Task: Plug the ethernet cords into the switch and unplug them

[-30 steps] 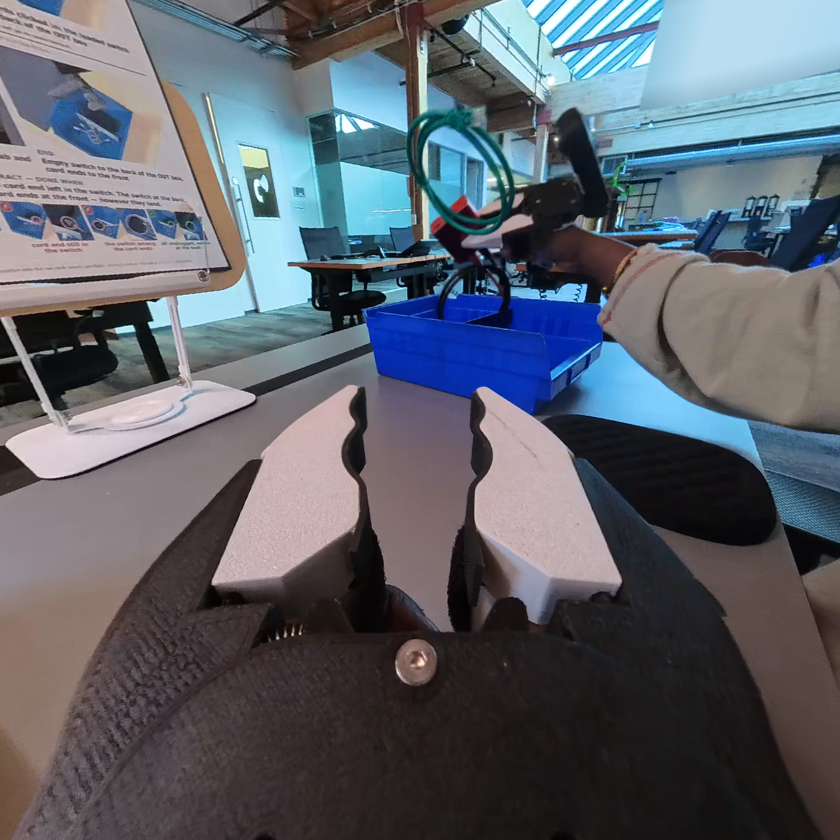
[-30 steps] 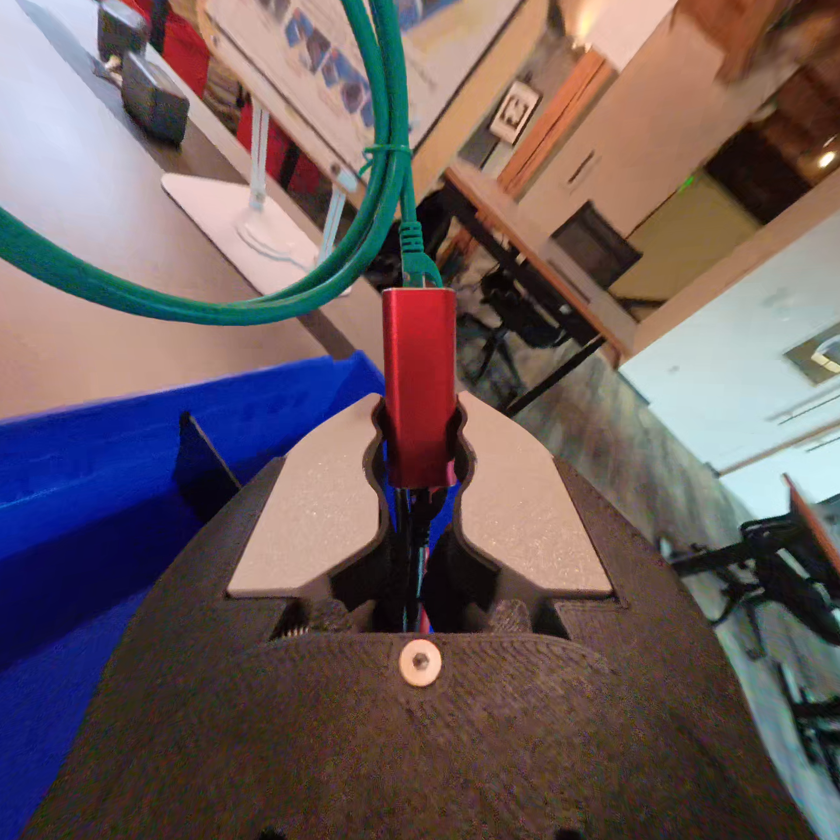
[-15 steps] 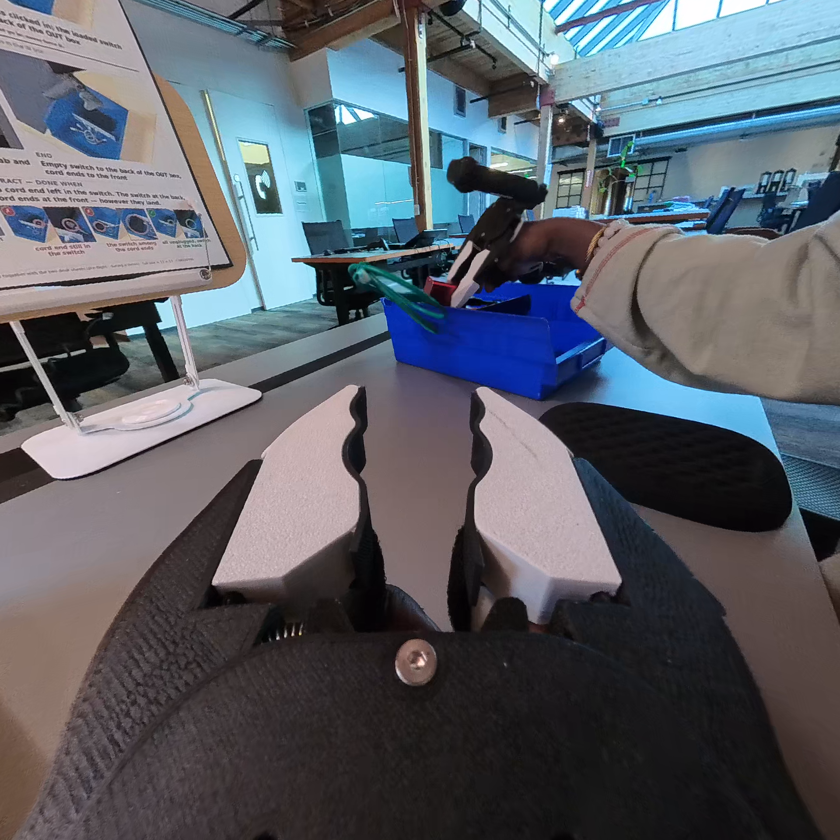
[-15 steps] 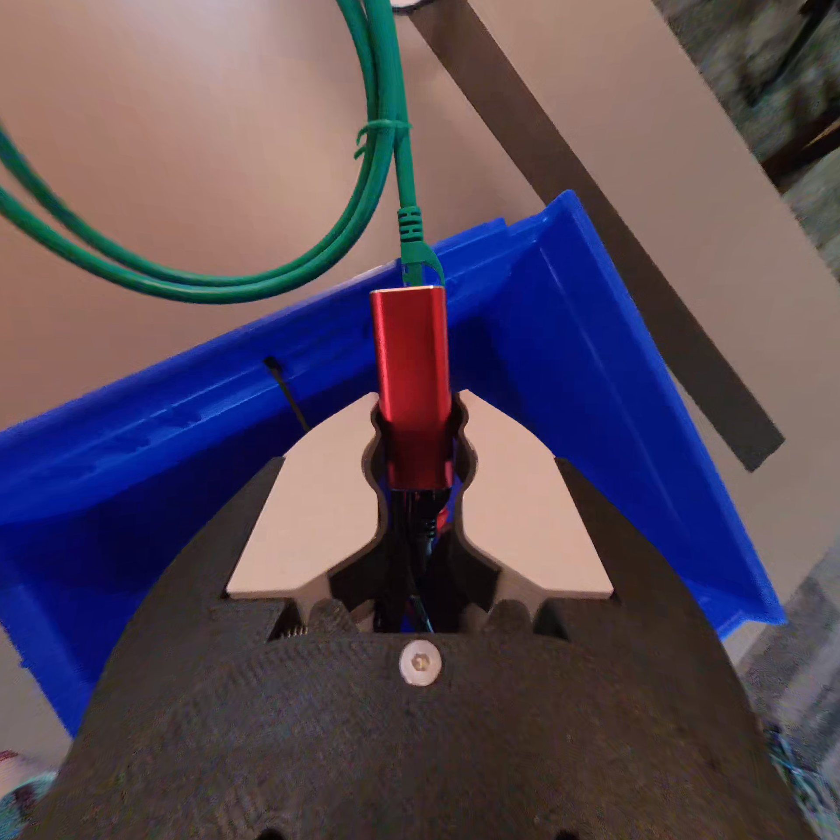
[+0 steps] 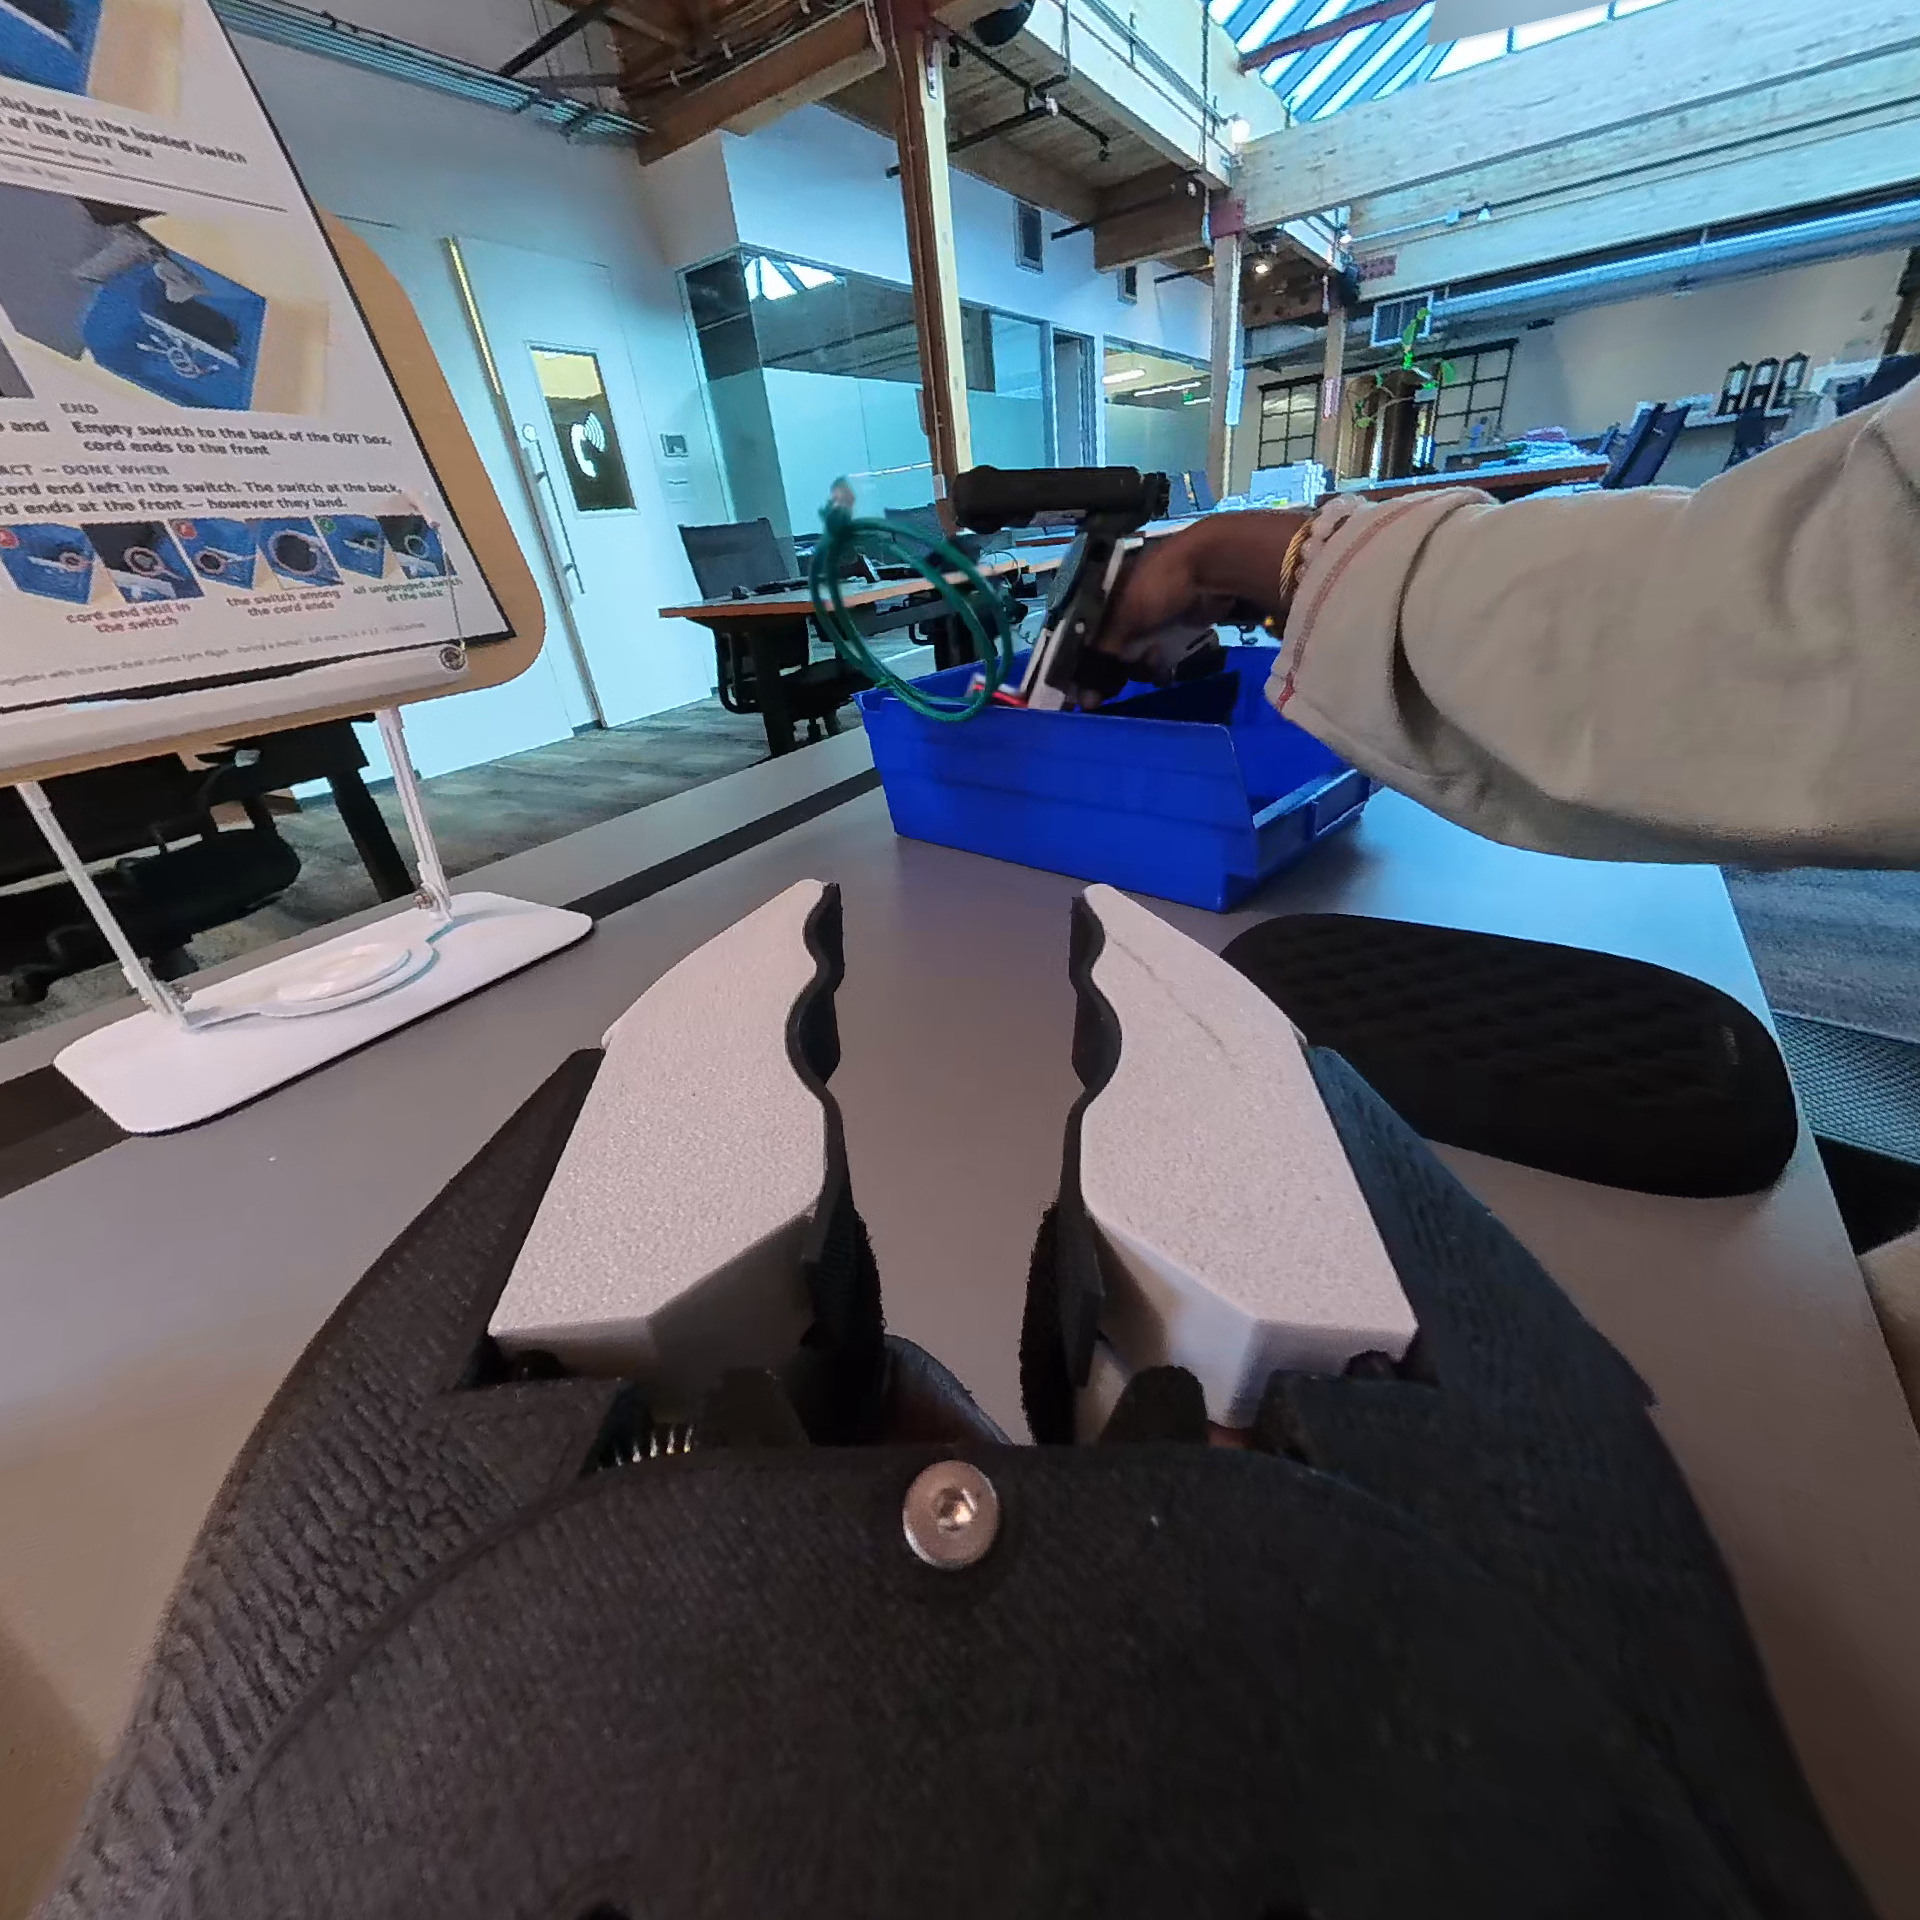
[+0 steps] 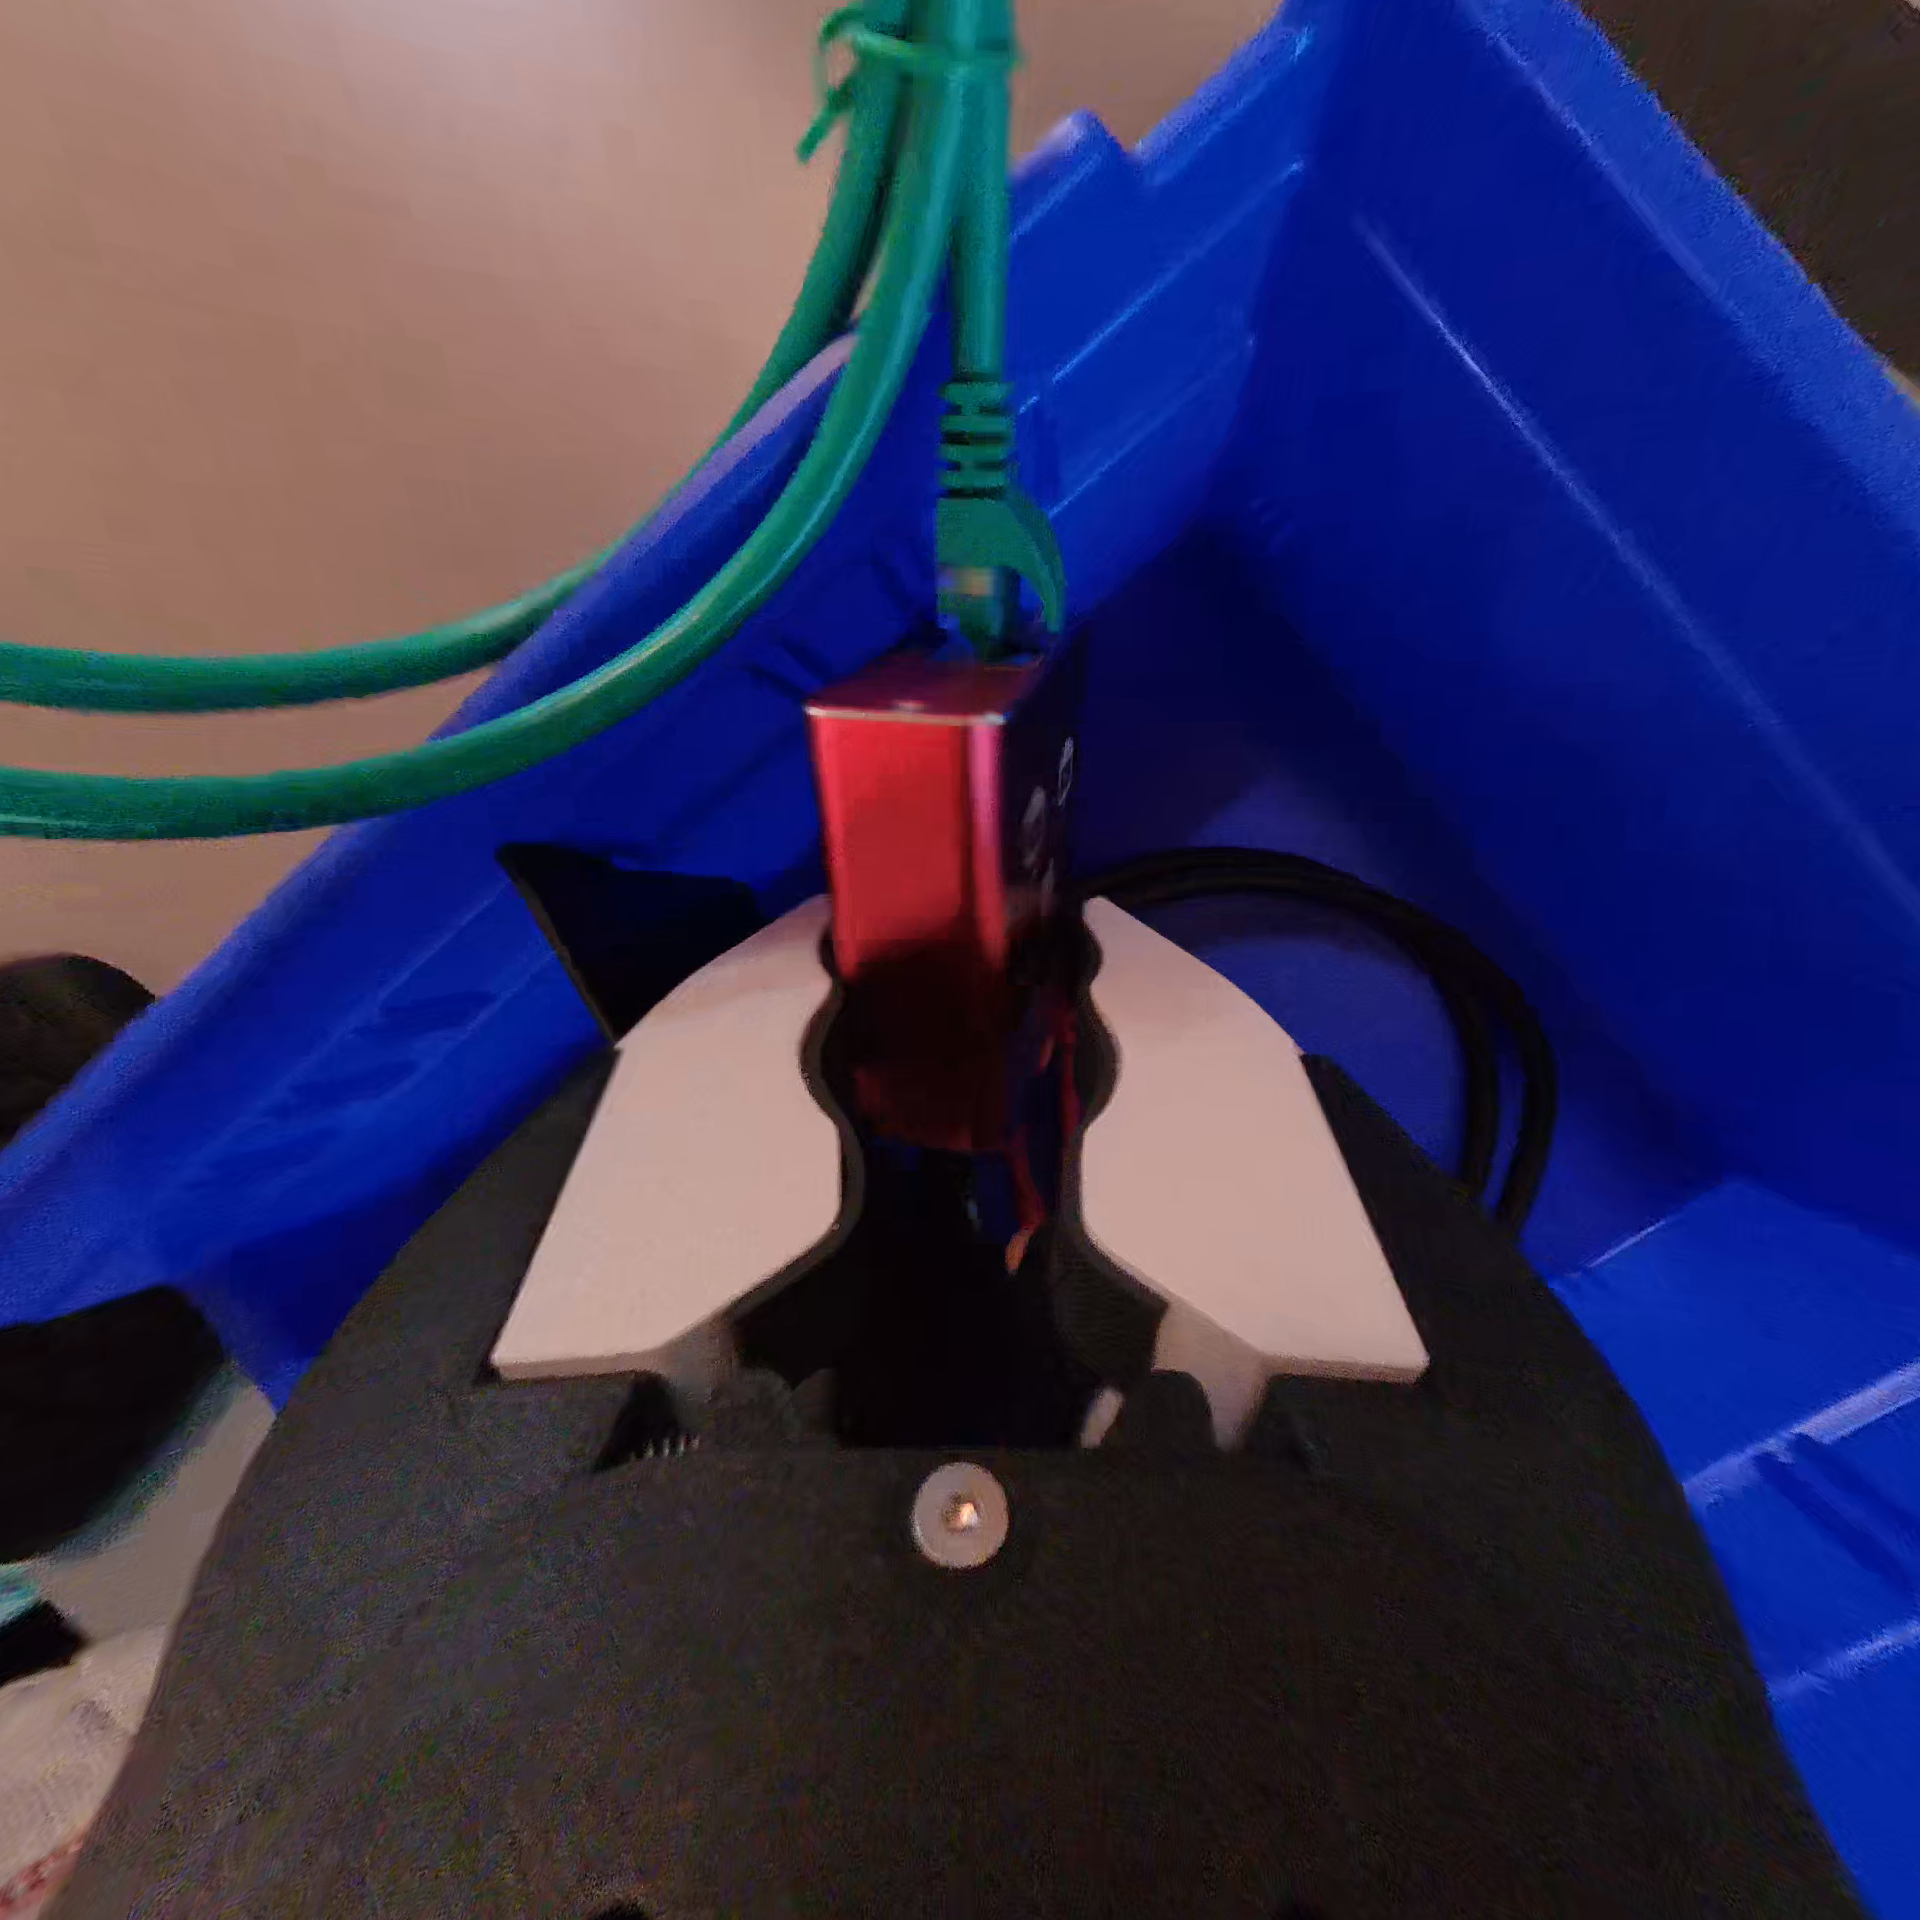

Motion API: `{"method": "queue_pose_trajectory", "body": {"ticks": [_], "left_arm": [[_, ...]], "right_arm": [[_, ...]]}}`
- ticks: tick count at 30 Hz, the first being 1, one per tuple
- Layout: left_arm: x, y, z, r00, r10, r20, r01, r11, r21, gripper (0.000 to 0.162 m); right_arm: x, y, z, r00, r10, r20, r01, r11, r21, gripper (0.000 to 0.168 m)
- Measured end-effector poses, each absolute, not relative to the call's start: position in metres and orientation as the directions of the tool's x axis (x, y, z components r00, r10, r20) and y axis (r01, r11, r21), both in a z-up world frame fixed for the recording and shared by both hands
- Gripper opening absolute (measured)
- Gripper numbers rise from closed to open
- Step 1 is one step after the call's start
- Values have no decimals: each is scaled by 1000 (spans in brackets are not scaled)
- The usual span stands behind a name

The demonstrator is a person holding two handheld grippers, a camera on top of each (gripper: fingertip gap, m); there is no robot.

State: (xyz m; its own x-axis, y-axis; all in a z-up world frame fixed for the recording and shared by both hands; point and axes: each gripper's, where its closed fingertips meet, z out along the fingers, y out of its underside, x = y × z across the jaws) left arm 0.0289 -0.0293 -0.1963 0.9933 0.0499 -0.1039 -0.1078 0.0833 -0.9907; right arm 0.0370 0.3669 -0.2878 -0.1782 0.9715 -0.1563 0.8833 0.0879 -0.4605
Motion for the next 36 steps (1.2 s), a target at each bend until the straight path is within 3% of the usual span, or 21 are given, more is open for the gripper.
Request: {"method": "queue_pose_trajectory", "body": {"ticks": [3, 7, 15, 19, 20, 23, 26, 29, 32, 33, 36], "left_arm": [[28, -30, -197, 994, 53, -97, -101, 81, -992, 41], [26, -29, -199, 993, 59, -99, -104, 73, -992, 41], [28, -27, -202, 988, 66, -137, -140, 46, -989, 41], [23, -29, -200, 982, 105, -157, -162, 42, -986, 42], [21, -31, -198, 979, 126, -163, -169, 42, -985, 42], [8, -46, -184, 947, 262, -188, -198, 15, -980, 58], [-21, -79, -163, 822, 489, -291, -291, -77, -953, 81], [-57, -114, -161, 718, 624, -308, -233, -201, -951, 86], [-94, -145, -200, 656, 686, -313, -39, -384, -923, 84], [-100, -150, -216, 663, 685, -301, 28, -424, -905, 80], [-100, -148, -246, 739, 644, -197, 148, -441, -885, 49]], "right_arm": [[35, 370, -287, -114, 971, -209, 897, 10, -441, 76], [21, 382, -252, -130, 991, -38, 804, 82, -589, 87], [46, 378, -185, -91, 962, 256, 698, 245, -673, 86], [63, 347, -162, 3, 986, 168, 579, 135, -804, 84], [65, 329, -157, -6, 995, 102, 523, 90, -848, 91], [71, 269, -153, -108, 994, 24, 373, 62, -926, 126], [81, 237, -183, -87, 991, 101, 396, 127, -910, 136], [93, 237, -223, 49, 986, 162, 517, 114, -848, 122], [94, 231, -250, 83, 990, 117, 560, 51, -827, 83], [93, 228, -255, 83, 992, 95, 564, 32, -825, 70], [92, 237, -261, 131, 982, 137, 588, 34, -808, 38]]}}
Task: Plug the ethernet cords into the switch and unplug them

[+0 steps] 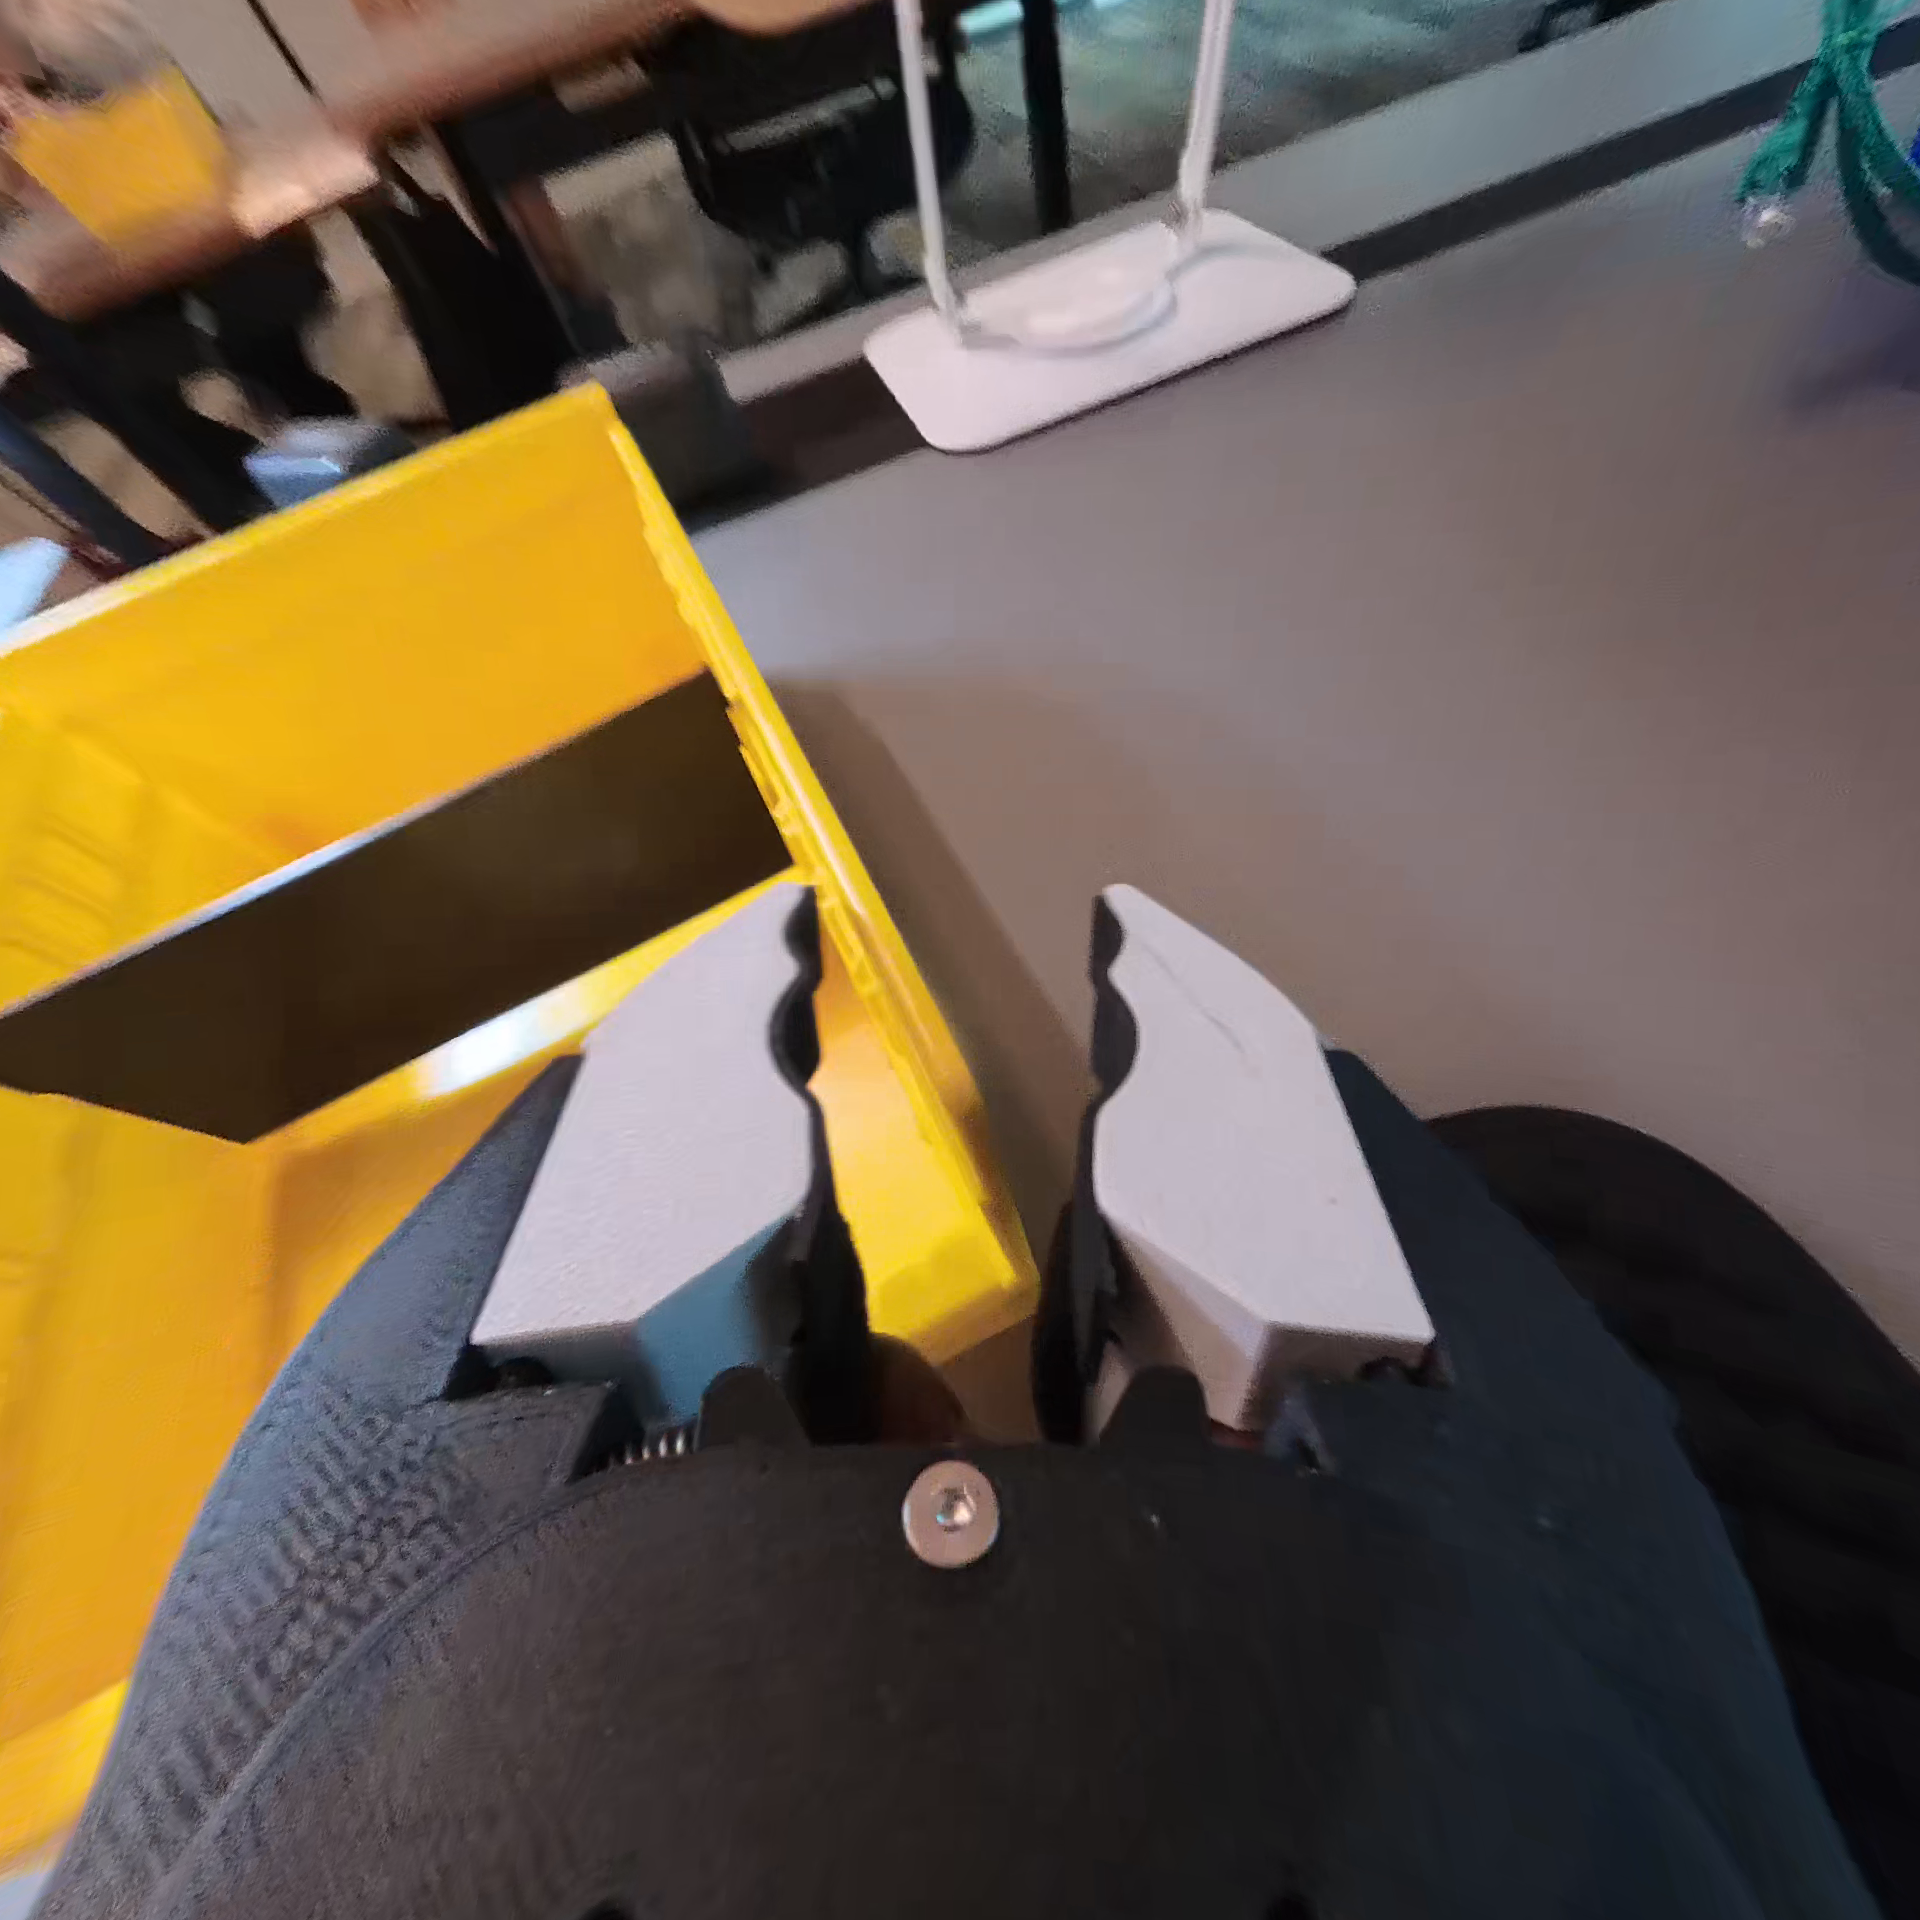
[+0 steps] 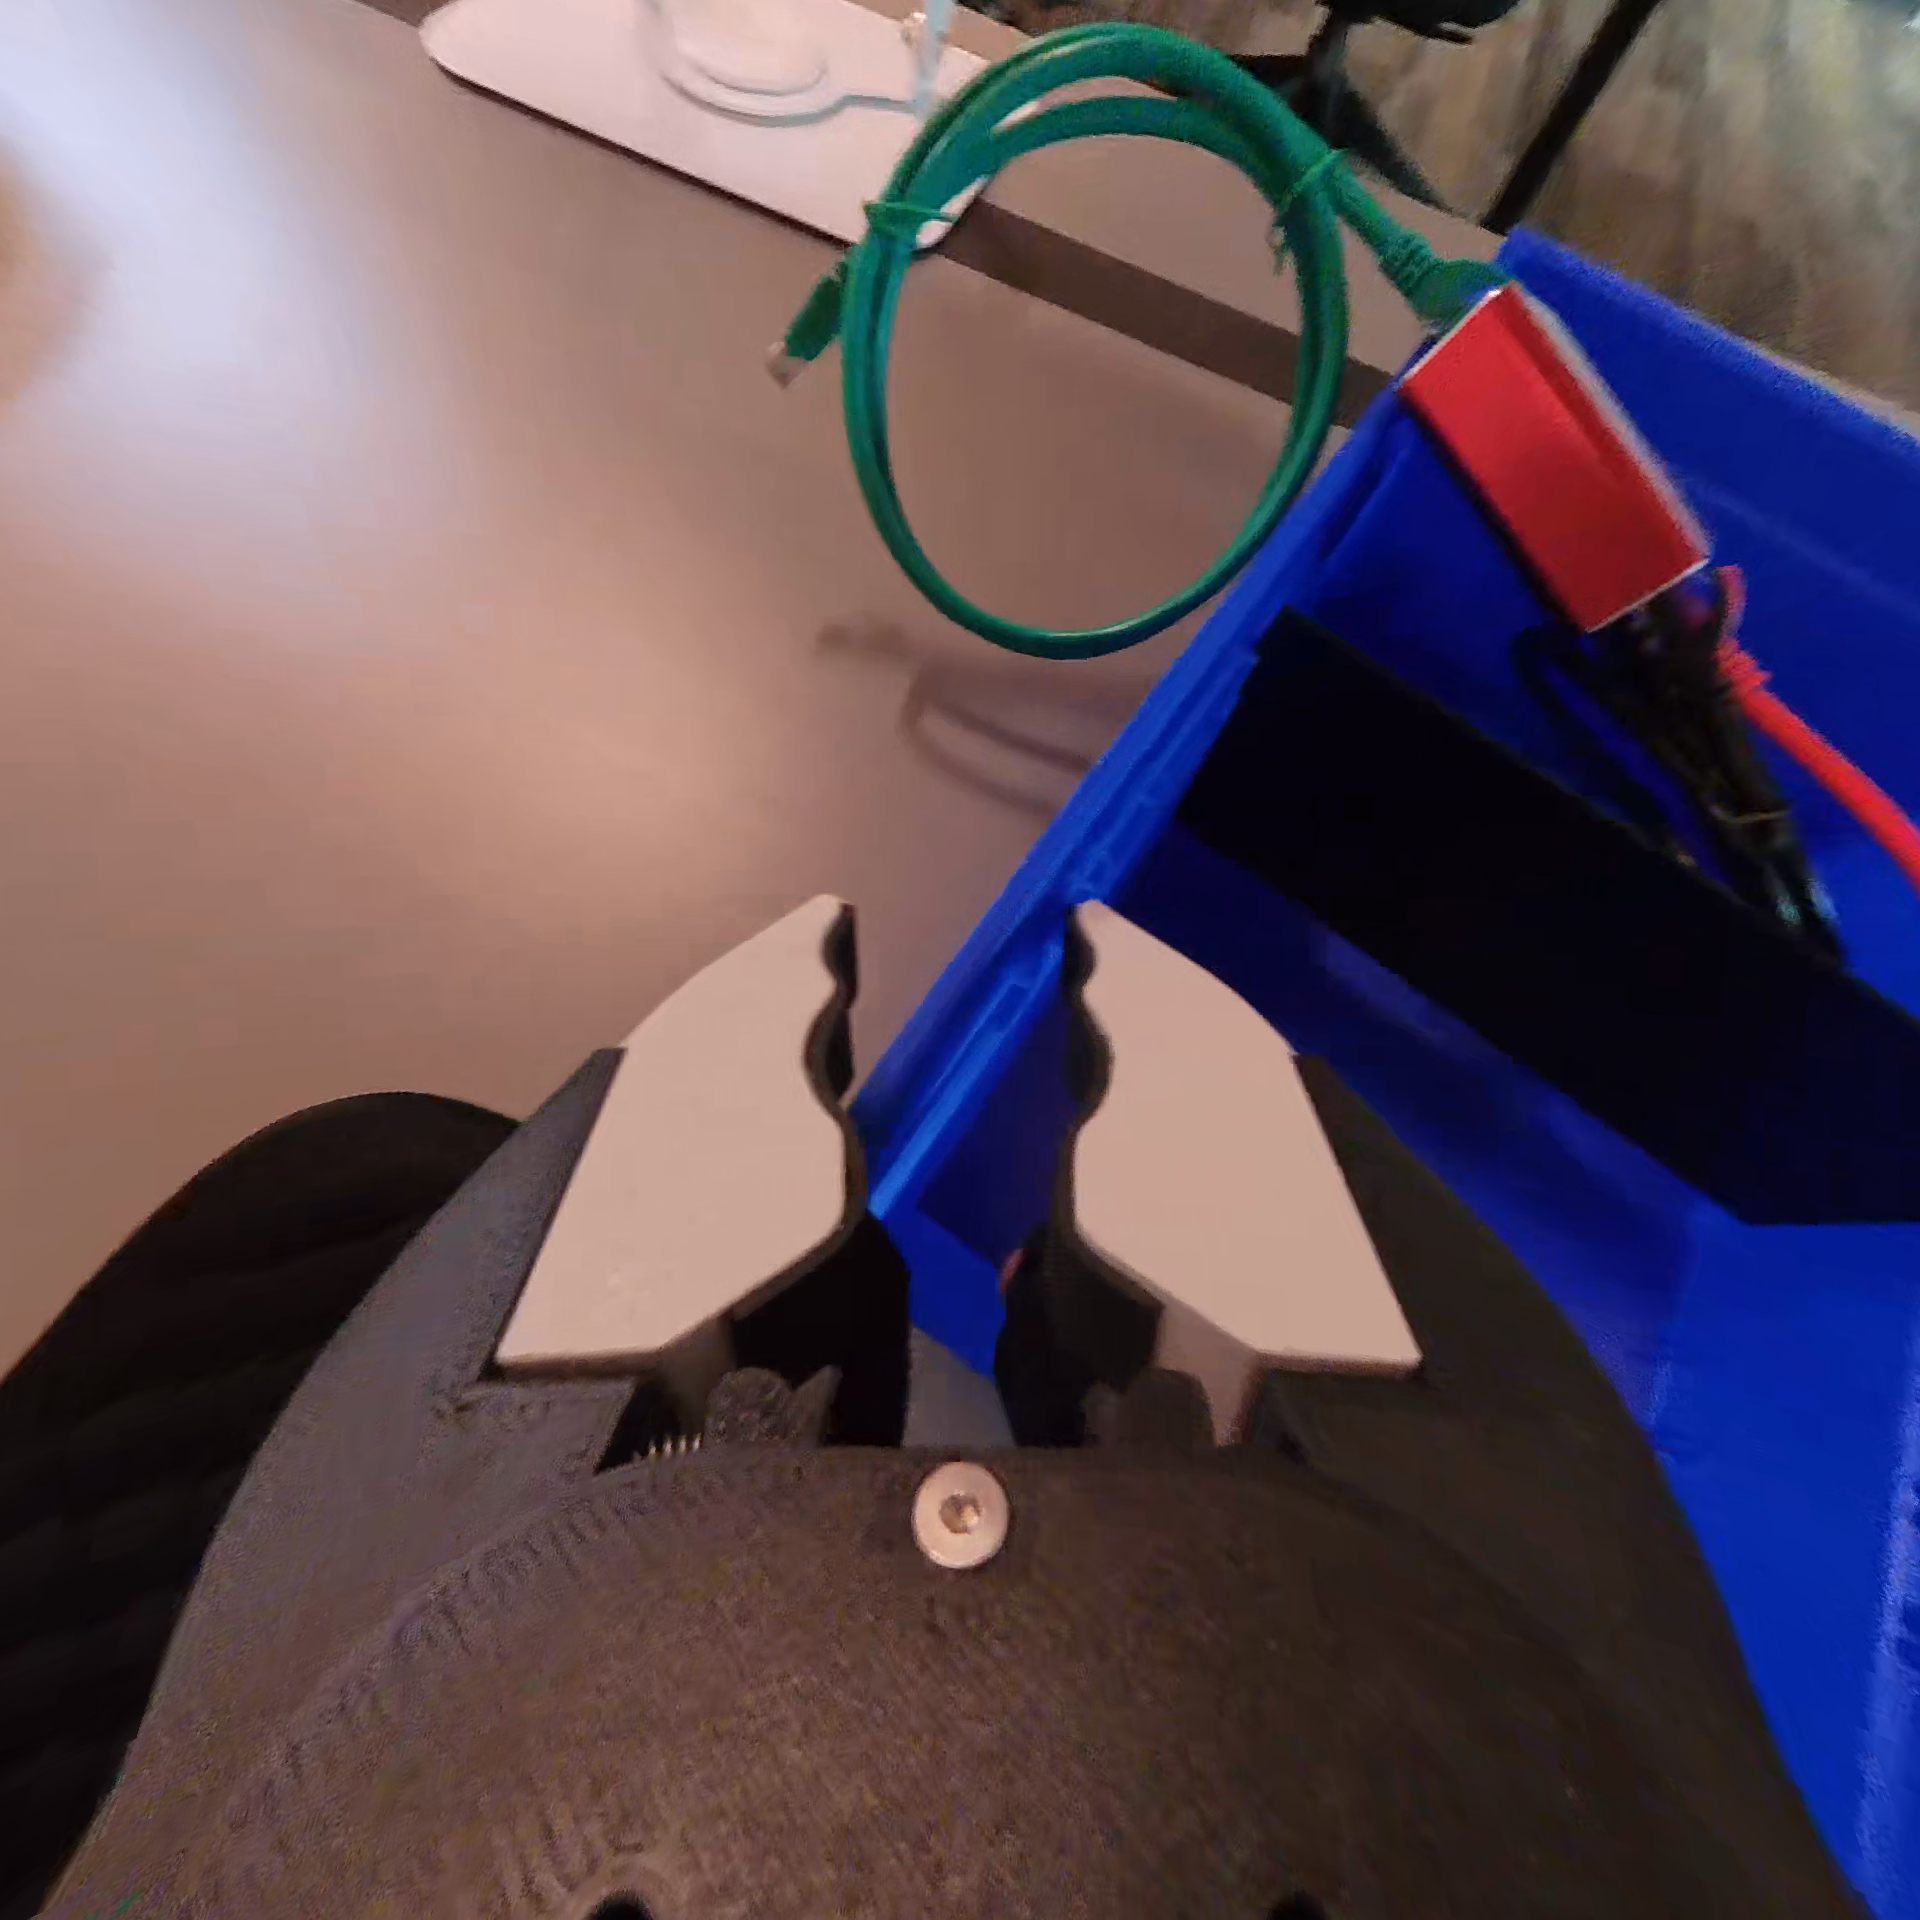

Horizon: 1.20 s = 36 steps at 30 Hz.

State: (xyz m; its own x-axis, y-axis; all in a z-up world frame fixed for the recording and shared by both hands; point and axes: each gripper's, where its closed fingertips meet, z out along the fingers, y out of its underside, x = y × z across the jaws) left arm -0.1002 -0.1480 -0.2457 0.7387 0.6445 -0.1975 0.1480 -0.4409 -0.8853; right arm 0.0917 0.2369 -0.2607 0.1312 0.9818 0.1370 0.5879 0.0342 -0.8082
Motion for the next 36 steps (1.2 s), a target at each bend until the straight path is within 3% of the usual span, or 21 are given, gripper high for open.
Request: {"method": "queue_pose_trajectory", "body": {"ticks": [3, 28, 36], "left_arm": [[-107, -149, -250, 734, 647, -206, 127, -430, -894, 26], [-66, -58, -251, 883, 432, -183, 28, -437, -899, 35], [-56, -40, -252, 909, 365, -200, -14, -453, -891, 36]], "right_arm": [[88, 236, -261, 120, 980, 159, 592, 58, -804, 36], [13, 95, -257, -153, 988, 38, 470, 106, -876, 43], [2, 68, -257, -219, 973, 72, 454, 167, -875, 45]]}}
